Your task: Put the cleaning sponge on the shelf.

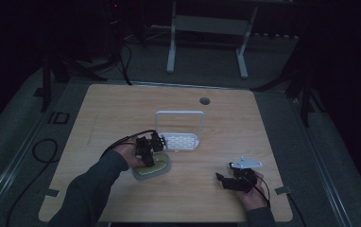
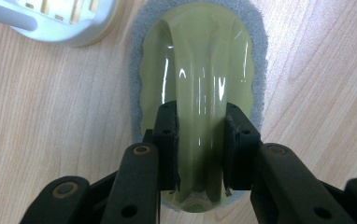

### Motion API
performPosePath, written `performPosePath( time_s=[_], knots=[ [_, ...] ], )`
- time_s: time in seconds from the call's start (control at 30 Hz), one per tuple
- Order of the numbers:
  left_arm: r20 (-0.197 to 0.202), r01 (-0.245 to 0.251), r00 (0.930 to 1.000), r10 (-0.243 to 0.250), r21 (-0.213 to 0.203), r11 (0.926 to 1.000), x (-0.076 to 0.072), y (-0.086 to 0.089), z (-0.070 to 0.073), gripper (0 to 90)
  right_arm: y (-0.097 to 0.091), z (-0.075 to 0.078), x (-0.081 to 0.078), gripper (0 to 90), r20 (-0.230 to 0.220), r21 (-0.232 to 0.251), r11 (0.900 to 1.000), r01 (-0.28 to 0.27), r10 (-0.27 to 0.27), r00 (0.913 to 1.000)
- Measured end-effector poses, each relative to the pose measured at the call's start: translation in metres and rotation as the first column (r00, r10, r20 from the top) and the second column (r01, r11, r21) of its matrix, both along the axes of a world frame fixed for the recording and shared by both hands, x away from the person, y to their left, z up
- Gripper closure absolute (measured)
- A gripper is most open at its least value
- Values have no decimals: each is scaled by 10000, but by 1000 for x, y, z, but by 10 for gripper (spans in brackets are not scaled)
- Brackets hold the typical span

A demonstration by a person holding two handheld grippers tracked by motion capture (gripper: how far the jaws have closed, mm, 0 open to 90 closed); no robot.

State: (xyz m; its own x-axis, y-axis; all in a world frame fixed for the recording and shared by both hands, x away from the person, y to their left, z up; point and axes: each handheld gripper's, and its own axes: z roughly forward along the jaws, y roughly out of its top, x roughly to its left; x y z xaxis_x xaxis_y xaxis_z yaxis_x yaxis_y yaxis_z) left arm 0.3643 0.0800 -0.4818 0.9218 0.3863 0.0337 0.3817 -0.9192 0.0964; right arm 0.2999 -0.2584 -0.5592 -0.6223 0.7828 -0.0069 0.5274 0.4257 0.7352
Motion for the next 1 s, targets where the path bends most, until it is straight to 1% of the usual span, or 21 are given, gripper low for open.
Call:
performPosePath(
  time_s=[0.3,0.6,0.9,1.0],
  knots=[
    [390,25,9992,-19,-151,9999,-2,-1,9,713,0,0,0,267,4,0,10000,-1,1,10000],
    [697,330,9971,-320,-130,9994,-1,-9,17,714,0,0,0,267,4,-1,10000,-3,3,10000],
    [1106,622,9920,-601,-156,9979,-1,-19,22,714,0,0,0,267,4,-2,10000,1,-1,10000],
    [1342,802,9879,-774,-154,9967,0,-22,23,714,0,0,0,267,4,-1,10000,-1,1,10000]
  ],
)
